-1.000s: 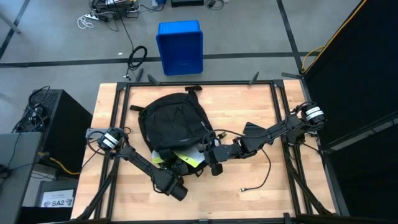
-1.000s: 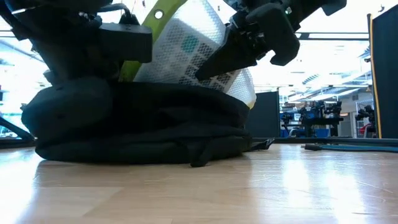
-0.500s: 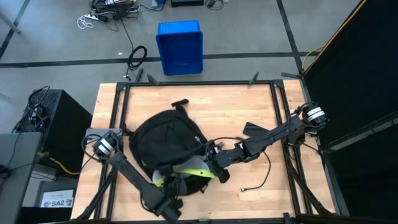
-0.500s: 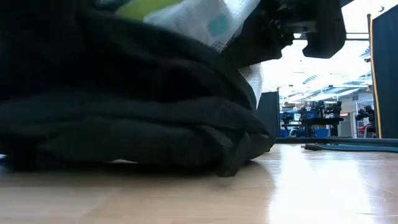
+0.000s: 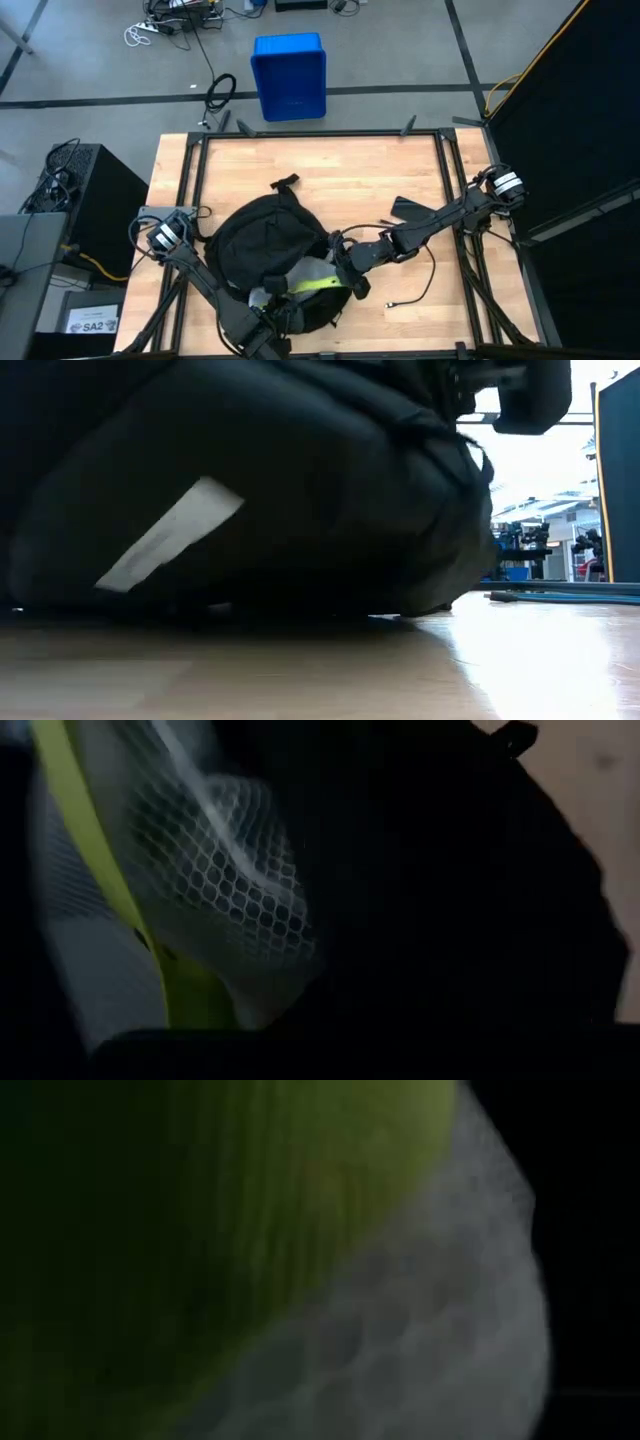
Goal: Unpack backpack
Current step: Put the white zip bag into the black backpack
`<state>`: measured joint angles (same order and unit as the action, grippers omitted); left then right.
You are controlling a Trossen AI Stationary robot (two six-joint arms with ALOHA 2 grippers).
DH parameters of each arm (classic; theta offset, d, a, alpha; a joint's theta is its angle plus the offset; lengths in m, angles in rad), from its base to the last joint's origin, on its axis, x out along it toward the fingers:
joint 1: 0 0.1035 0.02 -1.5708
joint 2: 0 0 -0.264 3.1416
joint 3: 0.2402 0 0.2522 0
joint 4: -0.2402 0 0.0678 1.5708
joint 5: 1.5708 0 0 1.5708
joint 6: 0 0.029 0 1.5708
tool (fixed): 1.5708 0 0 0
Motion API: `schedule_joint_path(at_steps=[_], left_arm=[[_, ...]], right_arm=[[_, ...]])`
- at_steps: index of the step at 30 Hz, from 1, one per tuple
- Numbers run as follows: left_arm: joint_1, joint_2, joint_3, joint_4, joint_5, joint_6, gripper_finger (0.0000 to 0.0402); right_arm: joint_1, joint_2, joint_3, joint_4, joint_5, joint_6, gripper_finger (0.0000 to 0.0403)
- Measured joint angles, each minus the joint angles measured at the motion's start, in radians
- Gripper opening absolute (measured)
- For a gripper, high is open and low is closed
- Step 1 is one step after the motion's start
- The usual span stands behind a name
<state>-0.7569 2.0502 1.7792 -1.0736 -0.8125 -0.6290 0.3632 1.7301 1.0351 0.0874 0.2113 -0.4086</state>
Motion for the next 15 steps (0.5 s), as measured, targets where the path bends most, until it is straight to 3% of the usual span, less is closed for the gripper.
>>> schedule_joint_path(at_steps=[8,11,15], left_arm=[[-0.038,-0.007,0.027,0.089,-0.223,0.088,0.0000],[-0.061,-0.009,0.025,0.153,-0.241,0.103,0.0000],[-0.068,-0.015,0.017,0.199,-0.234,0.133,0.0000]], right_arm=[[-0.019,0.004,-0.001,-0.022,0.243,0.061,0.0016],[-0.019,0.005,-0.001,-0.001,0.193,0.050,0.0016],[-0.015,0.005,-0.002,0.033,-0.033,0.018,0.0016]])
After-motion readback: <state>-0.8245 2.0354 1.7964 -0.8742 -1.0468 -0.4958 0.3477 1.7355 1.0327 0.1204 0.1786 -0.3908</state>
